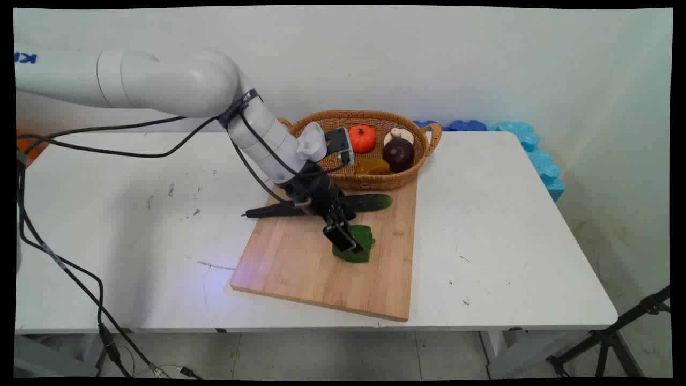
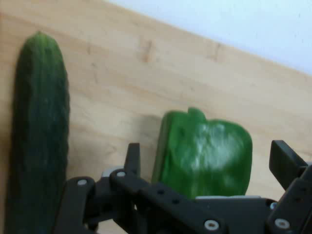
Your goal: Pick up the potato from the vegetable basket
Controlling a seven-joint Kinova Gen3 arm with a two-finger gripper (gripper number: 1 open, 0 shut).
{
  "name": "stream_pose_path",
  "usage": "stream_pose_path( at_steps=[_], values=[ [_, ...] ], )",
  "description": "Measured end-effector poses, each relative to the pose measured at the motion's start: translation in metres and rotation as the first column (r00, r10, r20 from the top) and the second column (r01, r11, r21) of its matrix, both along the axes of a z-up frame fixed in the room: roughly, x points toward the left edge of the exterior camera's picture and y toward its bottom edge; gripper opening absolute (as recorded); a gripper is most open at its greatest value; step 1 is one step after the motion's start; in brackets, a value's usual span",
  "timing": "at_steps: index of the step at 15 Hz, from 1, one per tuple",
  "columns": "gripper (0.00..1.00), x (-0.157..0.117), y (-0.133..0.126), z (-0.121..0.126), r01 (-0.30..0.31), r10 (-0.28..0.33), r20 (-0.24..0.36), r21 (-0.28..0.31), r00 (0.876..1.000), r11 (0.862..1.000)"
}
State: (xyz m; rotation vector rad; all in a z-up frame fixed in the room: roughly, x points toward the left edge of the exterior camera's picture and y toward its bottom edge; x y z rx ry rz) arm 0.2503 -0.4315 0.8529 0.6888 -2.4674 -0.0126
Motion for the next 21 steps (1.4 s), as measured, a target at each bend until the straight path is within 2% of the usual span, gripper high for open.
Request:
stream_pose_path(
  at_steps=[5,10,15,18,21],
  values=[
    [1.0,0.002,-0.009,0.036,-0.009,0.008,-0.03,-0.041,1.0,0.999],
    [1.0,0.016,-0.025,0.094,-0.049,0.045,-0.054,-0.088,0.998,0.995],
    [1.0,0.034,-0.061,0.137,-0.155,0.149,-0.061,-0.094,0.987,0.983],
    [1.0,0.04,-0.086,0.143,-0.219,0.216,-0.051,-0.076,0.975,0.973],
    [1.0,0.044,-0.108,0.134,-0.266,0.265,-0.026,-0.051,0.964,0.963]
  ],
)
